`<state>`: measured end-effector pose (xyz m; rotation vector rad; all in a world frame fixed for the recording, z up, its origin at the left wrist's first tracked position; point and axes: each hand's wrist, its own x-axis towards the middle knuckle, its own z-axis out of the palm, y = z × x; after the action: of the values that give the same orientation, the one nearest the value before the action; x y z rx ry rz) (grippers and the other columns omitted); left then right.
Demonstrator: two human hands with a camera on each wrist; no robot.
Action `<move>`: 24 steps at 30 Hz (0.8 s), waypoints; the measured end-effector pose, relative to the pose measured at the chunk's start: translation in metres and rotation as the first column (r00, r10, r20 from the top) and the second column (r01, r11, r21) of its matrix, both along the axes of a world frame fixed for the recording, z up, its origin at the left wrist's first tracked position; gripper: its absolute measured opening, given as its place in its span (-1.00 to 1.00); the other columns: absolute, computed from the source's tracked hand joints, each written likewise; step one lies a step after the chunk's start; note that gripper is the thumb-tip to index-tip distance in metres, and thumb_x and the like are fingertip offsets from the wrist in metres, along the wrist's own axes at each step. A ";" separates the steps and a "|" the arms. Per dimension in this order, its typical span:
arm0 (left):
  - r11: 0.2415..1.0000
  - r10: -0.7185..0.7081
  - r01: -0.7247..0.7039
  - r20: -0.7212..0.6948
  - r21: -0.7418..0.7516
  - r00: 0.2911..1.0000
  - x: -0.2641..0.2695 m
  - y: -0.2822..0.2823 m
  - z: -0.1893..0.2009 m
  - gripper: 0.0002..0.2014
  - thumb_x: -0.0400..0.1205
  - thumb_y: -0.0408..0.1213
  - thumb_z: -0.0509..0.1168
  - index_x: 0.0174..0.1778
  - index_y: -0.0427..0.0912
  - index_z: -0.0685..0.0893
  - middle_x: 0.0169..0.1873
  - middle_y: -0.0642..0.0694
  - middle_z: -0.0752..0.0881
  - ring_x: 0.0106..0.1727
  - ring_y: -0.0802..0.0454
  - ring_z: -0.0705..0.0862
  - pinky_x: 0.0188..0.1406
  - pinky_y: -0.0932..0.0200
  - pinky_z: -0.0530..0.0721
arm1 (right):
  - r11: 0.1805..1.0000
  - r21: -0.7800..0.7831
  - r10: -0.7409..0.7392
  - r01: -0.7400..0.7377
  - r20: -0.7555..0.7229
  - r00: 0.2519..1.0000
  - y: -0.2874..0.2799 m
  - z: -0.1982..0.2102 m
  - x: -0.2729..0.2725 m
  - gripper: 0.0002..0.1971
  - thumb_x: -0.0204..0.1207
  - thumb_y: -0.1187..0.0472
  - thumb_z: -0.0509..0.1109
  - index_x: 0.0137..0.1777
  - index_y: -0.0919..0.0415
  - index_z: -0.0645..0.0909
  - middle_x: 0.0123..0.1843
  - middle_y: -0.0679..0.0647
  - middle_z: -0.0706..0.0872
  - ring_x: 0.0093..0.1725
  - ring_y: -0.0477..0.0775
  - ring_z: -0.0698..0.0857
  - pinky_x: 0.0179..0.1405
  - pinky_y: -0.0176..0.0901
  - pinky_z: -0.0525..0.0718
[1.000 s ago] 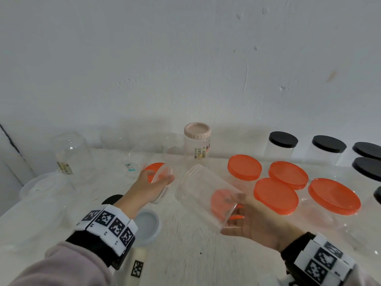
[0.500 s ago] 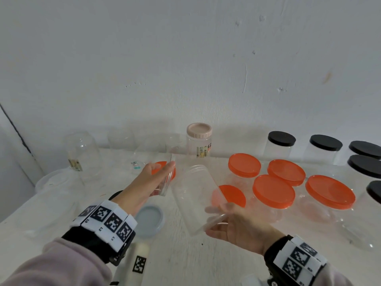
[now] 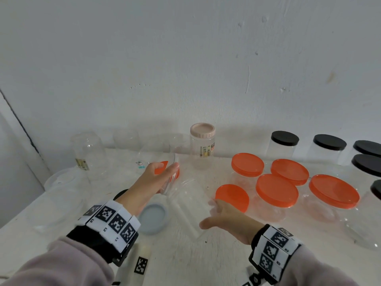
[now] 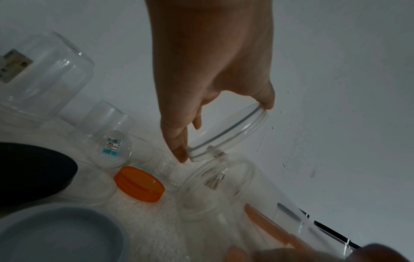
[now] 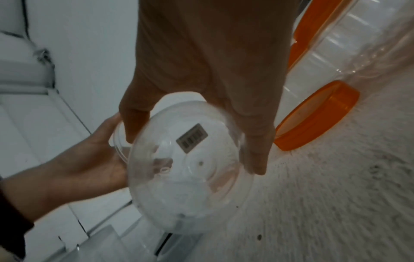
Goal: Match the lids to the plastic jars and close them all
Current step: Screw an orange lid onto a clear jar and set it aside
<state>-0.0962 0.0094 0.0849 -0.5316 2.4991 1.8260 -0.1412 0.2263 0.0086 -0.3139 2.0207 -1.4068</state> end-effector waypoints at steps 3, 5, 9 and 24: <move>0.999 0.003 -0.003 -0.006 -0.032 1.000 0.000 0.000 -0.002 0.06 0.15 0.52 0.23 0.54 0.01 0.29 0.43 -0.06 0.48 0.42 -0.09 0.50 0.49 -0.17 0.43 | 0.995 0.104 0.008 0.006 -0.132 0.991 -0.005 -0.004 -0.002 0.12 0.02 -0.08 0.68 0.59 0.11 0.23 0.45 0.05 0.42 0.39 0.00 0.45 0.30 -0.14 0.49; 0.999 0.000 0.000 -0.004 -0.048 1.000 0.001 0.000 -0.004 0.05 0.17 0.52 0.23 0.54 0.04 0.28 0.41 -0.04 0.49 0.41 -0.08 0.51 0.49 -0.16 0.43 | 0.992 0.129 0.028 -0.003 -0.193 0.981 -0.007 -0.006 -0.005 0.11 0.10 -0.07 0.69 0.62 0.10 0.17 0.49 0.04 0.38 0.40 -0.05 0.40 0.28 -0.18 0.45; 0.998 -0.006 0.006 0.001 -0.064 1.000 0.000 -0.001 -0.007 0.01 0.19 0.52 0.26 0.53 0.09 0.28 0.36 0.00 0.50 0.36 -0.03 0.52 0.42 -0.03 0.45 | 0.984 0.173 0.080 -0.038 -0.245 0.966 -0.007 -0.008 -0.010 0.13 0.10 -0.09 0.71 0.62 0.07 0.16 0.53 0.00 0.39 0.47 -0.07 0.39 0.36 -0.19 0.44; 0.980 -0.149 0.151 0.019 -0.131 0.989 0.001 0.021 -0.017 0.12 0.09 0.46 0.35 0.58 0.11 0.21 0.53 0.00 0.37 0.51 0.06 0.37 0.31 0.17 0.38 | 0.946 0.263 0.245 -0.190 -0.194 0.950 0.022 -0.006 -0.019 0.28 0.16 0.13 0.75 0.68 0.01 -0.15 0.58 -0.07 0.32 0.53 0.01 0.34 0.54 -0.08 0.34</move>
<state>-0.0953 0.0300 0.0683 -0.3413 2.5878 1.6119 -0.1605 0.2486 0.0028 -0.5932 2.2331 -1.0126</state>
